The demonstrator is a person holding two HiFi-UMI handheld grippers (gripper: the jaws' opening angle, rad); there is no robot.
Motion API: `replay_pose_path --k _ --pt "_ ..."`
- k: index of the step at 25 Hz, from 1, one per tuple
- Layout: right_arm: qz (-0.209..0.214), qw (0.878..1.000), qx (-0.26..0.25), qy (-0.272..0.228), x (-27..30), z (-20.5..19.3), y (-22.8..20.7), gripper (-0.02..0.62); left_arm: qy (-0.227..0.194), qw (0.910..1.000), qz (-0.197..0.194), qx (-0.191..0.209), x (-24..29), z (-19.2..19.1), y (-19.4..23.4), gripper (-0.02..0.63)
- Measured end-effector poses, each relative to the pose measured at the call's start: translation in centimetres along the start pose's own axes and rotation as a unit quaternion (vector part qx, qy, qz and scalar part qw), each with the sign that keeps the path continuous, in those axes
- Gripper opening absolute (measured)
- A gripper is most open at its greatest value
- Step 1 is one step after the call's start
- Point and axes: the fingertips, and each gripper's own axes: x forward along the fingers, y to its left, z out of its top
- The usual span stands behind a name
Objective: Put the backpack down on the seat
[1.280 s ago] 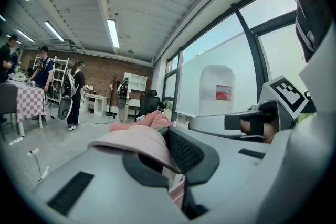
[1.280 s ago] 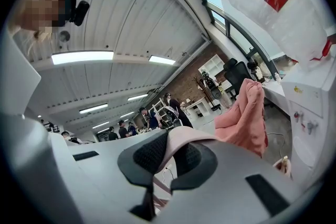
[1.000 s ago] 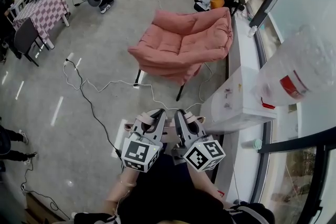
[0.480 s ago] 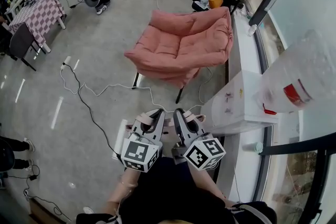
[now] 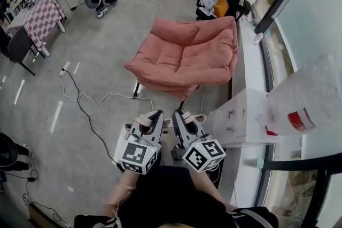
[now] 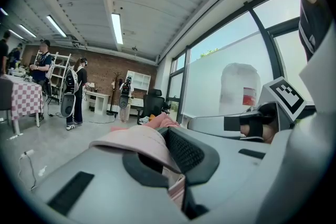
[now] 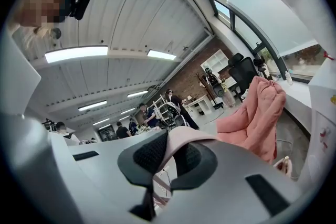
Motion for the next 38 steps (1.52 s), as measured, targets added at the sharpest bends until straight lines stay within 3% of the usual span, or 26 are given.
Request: replay_pose_path --k 18,38 --pt "0.023 0.999 -0.015 0.031 14.9 5.1 -1.9 0.046 -0.01 0.9998 0.008 -0.016 9.1 6.0 11.8 0.017" --pt "0.082 0.996 -0.011 0.022 28.1 10.4 0.1 0.046 -0.044 0.9985 0.015 0.029 13.9 13.4 22.7 0.018"
